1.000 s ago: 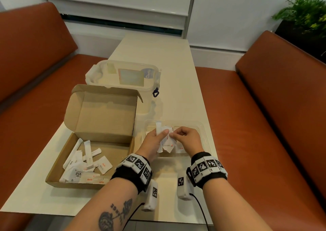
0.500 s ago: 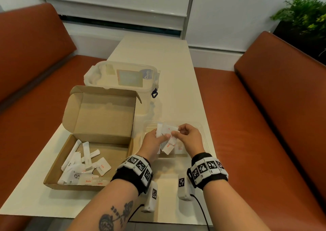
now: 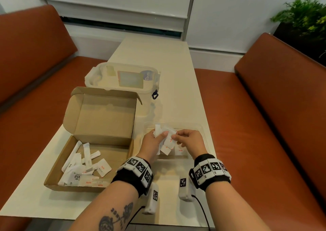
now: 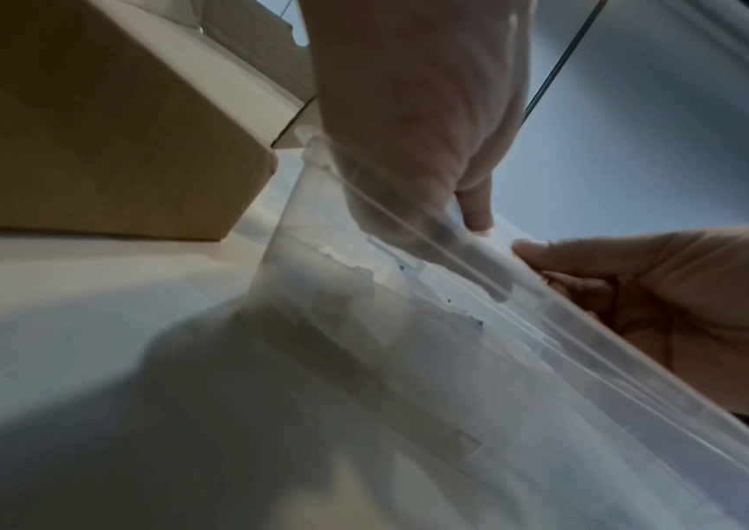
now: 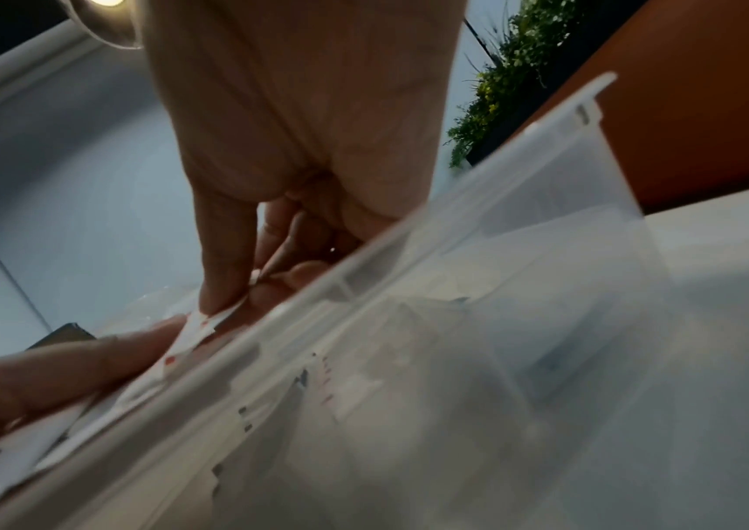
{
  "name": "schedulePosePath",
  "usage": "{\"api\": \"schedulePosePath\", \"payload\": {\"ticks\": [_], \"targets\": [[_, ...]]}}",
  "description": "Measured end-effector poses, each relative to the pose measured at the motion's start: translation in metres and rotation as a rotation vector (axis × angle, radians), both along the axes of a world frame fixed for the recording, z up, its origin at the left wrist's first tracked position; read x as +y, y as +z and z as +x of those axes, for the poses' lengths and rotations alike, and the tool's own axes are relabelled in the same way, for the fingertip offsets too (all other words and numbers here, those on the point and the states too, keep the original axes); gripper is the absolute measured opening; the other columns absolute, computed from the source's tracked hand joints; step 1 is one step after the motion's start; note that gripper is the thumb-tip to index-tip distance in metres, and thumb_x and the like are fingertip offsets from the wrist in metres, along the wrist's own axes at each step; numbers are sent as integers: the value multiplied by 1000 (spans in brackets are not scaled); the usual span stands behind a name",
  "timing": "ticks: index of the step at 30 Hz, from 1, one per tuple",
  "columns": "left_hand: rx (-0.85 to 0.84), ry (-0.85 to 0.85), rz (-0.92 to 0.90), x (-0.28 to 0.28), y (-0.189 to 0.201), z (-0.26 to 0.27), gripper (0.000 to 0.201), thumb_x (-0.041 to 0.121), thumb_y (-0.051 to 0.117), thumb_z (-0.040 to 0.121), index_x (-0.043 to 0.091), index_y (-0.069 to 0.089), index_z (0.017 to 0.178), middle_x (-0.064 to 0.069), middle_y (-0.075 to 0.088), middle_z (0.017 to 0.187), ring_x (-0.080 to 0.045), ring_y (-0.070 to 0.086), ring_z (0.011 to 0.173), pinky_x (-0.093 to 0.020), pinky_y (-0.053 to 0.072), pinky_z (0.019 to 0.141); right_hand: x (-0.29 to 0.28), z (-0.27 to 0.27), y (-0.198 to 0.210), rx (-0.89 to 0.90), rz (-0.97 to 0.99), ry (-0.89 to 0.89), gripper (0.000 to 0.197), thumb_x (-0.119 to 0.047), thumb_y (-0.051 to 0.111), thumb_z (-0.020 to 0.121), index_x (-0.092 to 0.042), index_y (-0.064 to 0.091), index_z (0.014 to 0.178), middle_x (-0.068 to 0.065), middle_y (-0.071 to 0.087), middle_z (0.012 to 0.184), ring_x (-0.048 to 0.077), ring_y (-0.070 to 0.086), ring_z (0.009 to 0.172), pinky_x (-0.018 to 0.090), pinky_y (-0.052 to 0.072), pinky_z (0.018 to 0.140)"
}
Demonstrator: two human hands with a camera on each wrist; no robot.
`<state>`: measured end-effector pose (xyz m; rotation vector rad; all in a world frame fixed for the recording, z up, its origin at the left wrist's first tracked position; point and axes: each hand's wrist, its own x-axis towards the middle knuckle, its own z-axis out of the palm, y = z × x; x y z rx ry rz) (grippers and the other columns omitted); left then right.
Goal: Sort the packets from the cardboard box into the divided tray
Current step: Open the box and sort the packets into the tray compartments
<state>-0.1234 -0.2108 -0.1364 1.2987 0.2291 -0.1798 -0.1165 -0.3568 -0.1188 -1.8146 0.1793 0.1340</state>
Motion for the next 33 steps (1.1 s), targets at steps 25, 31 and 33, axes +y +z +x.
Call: {"api": "schedulePosePath", "payload": {"ticks": [25,31,33], "targets": [[48,48,25,-2,6,-1,15,12,69,84,7,63,98,-20,67,96,-32,64,86,-47,54,75,-24,-5,-1,-40,-127,-55,15,-10,77,75,-19,67,68,3,69,76,17,63,76,28,50,75],[38,-8,38,-2,6,-2,20,9,62,89,8,64,109,-17,68,106,-33,65,96,-45,54,84,-17,-3,1,-6,-47,40,10,-6,75,76,-13,69,73,1,70,74,15,64,74,22,51,71],[44,4,46,-2,5,-1,13,8,63,88,7,64,101,-19,67,105,-34,65,94,-45,53,83,-16,-1,4,-12,-56,54,10,-6,75,75,-14,69,74,0,69,74,14,64,73,20,48,68]]}}
